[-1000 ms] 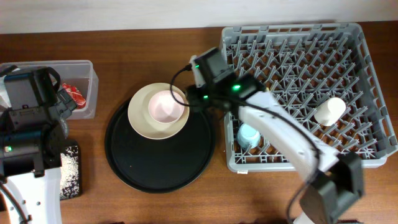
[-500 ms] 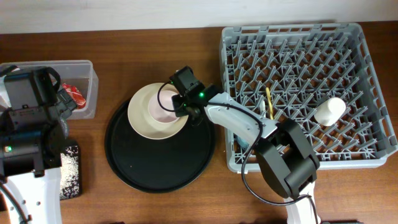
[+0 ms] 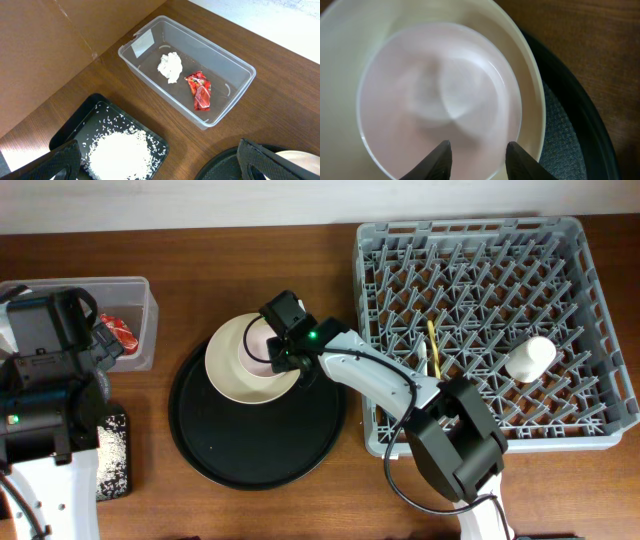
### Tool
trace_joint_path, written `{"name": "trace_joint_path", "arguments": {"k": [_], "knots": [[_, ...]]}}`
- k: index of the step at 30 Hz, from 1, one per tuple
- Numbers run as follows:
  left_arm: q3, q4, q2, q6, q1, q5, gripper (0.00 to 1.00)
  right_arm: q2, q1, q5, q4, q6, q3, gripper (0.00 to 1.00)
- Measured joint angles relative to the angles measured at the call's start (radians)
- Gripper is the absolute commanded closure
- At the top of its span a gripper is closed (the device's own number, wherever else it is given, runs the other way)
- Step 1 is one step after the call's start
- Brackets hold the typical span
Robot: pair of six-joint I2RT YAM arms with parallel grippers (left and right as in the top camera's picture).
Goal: Sort waste into correct bins and load items into the dishwasher rack
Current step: 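Move the right gripper back to the tray and grasp the pink bowl rim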
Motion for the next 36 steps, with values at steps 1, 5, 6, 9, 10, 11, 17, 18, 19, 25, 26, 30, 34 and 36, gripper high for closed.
{"name": "trace_joint_path", "arguments": {"k": [1, 5, 6, 9, 10, 11, 17, 18, 19, 25, 26, 30, 34, 36], "knots": [[0.0, 0.0, 0.0, 0.0, 0.0, 0.0, 0.01, 0.005, 0.0, 0.003, 0.0, 0.002, 0.0, 0.6], [0.0, 0.0, 0.0, 0.0, 0.0, 0.0, 0.01, 0.008, 0.0, 0.023, -0.001, 0.026, 0.0, 0.6], [0.0, 0.0, 0.0, 0.0, 0.0, 0.0, 0.01, 0.008, 0.0, 0.026, -0.001, 0.033, 0.0, 0.6], [0.0, 0.0, 0.0, 0.0, 0.0, 0.0, 0.01, 0.008, 0.0, 0.03, -0.003, 0.074, 0.0, 0.6], [0.0, 0.0, 0.0, 0.0, 0.0, 0.0, 0.01, 0.008, 0.0, 0.033, -0.002, 0.082, 0.0, 0.6], [0.0, 0.0, 0.0, 0.0, 0.0, 0.0, 0.01, 0.008, 0.0, 0.033, 0.0, 0.095, 0.0, 0.6], [0.0, 0.0, 0.0, 0.0, 0.0, 0.0, 0.01, 0.008, 0.01, 0.041, 0.0, 0.123, 0.0, 0.6], [0.0, 0.0, 0.0, 0.0, 0.0, 0.0, 0.01, 0.008, 0.018, 0.045, 0.0, 0.123, 0.0, 0.6], [0.0, 0.0, 0.0, 0.0, 0.0, 0.0, 0.01, 0.008, 0.023, 0.045, 0.0, 0.123, 0.0, 0.6], [0.0, 0.0, 0.0, 0.0, 0.0, 0.0, 0.01, 0.009, 0.041, 0.048, 0.0, 0.126, 0.0, 0.6], [0.0, 0.0, 0.0, 0.0, 0.0, 0.0, 0.01, 0.009, 0.041, 0.054, 0.0, 0.126, 0.0, 0.6], [0.0, 0.0, 0.0, 0.0, 0.0, 0.0, 0.01, 0.014, 0.041, 0.089, 0.001, 0.14, 0.0, 0.6], [0.0, 0.0, 0.0, 0.0, 0.0, 0.0, 0.01, 0.053, 0.041, 0.097, 0.039, 0.18, 0.0, 0.65], [0.0, 0.0, 0.0, 0.0, 0.0, 0.0, 0.01, 0.055, 0.041, 0.097, 0.043, 0.184, -0.001, 0.7]]}}
